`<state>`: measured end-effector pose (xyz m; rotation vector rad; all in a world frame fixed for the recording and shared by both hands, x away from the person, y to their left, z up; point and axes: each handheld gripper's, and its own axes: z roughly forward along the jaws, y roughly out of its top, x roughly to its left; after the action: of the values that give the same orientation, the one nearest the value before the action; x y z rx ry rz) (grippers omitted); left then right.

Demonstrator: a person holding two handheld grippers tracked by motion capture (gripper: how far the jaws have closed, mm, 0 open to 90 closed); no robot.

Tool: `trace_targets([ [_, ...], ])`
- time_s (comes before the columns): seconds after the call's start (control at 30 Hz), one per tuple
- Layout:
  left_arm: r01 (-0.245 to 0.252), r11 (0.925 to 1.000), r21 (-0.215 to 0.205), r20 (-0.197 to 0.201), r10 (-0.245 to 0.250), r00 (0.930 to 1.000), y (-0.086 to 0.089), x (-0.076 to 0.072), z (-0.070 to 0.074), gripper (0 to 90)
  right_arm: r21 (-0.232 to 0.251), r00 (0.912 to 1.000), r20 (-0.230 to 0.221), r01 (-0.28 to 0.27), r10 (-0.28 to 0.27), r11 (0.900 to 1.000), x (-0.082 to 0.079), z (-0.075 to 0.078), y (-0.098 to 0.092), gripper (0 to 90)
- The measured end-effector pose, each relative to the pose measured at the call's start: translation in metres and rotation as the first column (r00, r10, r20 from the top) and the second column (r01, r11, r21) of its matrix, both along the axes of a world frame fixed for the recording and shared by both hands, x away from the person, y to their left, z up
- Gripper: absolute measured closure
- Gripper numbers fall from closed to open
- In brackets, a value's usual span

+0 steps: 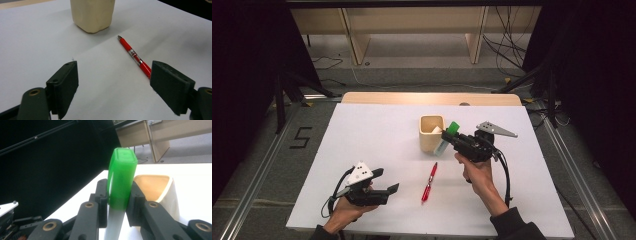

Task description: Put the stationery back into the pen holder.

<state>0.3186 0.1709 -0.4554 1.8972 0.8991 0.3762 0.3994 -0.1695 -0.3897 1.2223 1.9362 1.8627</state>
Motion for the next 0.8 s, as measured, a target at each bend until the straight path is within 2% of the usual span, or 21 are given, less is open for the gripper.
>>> trace_targets([
  [0.17, 0.001, 1.0, 0.009, 0.007, -0.001, 1.0, 0.001, -0.002, -0.001, 21.6, -0.012, 0.9999, 0.005, 0.01, -0.01, 1.0, 0.009, 0.008, 0.002, 75.2],
  [0.4, 0.003, 0.9999, 0.016, 0.021, -0.003, 0.9998, 0.004, -0.005, -0.002, 21.0, -0.004, 0.9996, 0.007, 0.026, -0.026, 1.0, 0.023, 0.018, 0.005, 75.2],
  [0.67, 0.006, 0.9983, 0.057, 0.061, -0.009, 0.9981, 0.003, -0.008, -0.004, 19.8, -0.01, 0.9992, 0.011, 0.038, -0.038, 0.999, 0.035, 0.028, 0.01, 75.2],
  [0.8, 0.01, 0.9986, 0.052, 0.067, -0.014, 0.9976, 0.004, -0.008, -0.004, 19.4, -0.013, 0.9987, 0.01, 0.051, -0.05, 0.999, 0.042, 0.031, 0.013, 75.2],
])
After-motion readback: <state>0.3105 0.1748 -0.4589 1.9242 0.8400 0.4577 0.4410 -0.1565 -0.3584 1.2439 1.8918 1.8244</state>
